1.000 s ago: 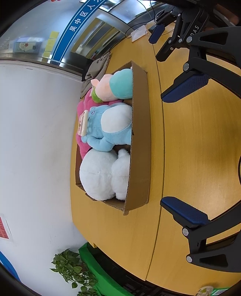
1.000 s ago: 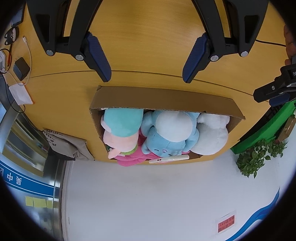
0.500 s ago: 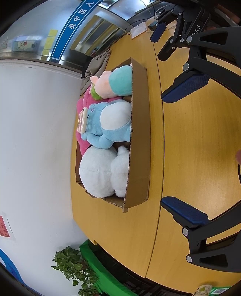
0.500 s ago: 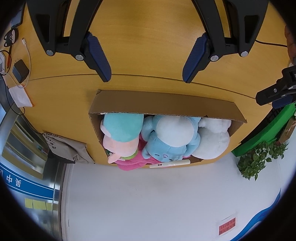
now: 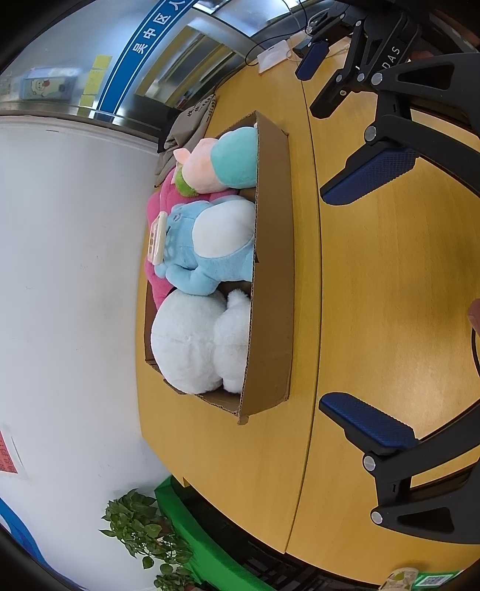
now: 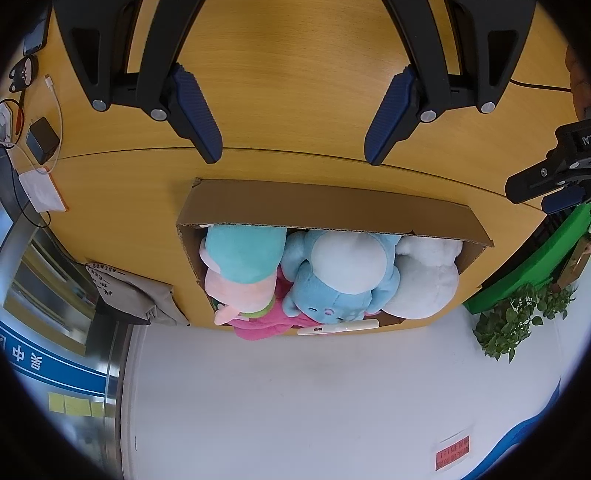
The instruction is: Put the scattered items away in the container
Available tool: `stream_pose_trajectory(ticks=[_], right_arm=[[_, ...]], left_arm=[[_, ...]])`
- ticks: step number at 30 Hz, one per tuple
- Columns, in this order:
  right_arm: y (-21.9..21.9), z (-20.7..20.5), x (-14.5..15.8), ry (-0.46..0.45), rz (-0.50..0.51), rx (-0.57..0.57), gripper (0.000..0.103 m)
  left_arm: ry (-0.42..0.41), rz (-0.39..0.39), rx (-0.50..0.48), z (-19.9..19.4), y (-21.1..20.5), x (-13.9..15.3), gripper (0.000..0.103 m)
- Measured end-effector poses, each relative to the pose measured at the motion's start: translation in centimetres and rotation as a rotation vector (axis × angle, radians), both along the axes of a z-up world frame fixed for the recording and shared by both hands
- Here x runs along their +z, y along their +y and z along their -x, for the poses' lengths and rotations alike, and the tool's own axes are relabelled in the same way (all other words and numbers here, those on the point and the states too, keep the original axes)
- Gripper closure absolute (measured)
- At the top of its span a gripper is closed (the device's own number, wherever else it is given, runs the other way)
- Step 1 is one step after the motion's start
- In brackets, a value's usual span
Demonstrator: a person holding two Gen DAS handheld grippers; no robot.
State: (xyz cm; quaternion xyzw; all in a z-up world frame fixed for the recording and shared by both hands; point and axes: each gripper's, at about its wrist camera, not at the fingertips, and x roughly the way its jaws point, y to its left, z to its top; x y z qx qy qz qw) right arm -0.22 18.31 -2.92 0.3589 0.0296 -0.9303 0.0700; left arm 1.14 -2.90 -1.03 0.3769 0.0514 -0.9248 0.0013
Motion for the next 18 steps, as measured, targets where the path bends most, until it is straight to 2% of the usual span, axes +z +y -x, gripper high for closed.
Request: stream_pose_trajectory(ticks=[12, 18], right_arm=[[0.0, 0.0, -0.1, -0.006, -0.011, -0.006, 0.024], [0.2, 0.0, -0.6, -0.019, -0.007, -0.01, 0.024]], left_arm=[[-0.018, 0.009, -0.019, 0.0, 0.5, -0.4, 0.0], [-0.015, 0.045, -0.024, 0.1, 1.2, -0.6, 0.0]])
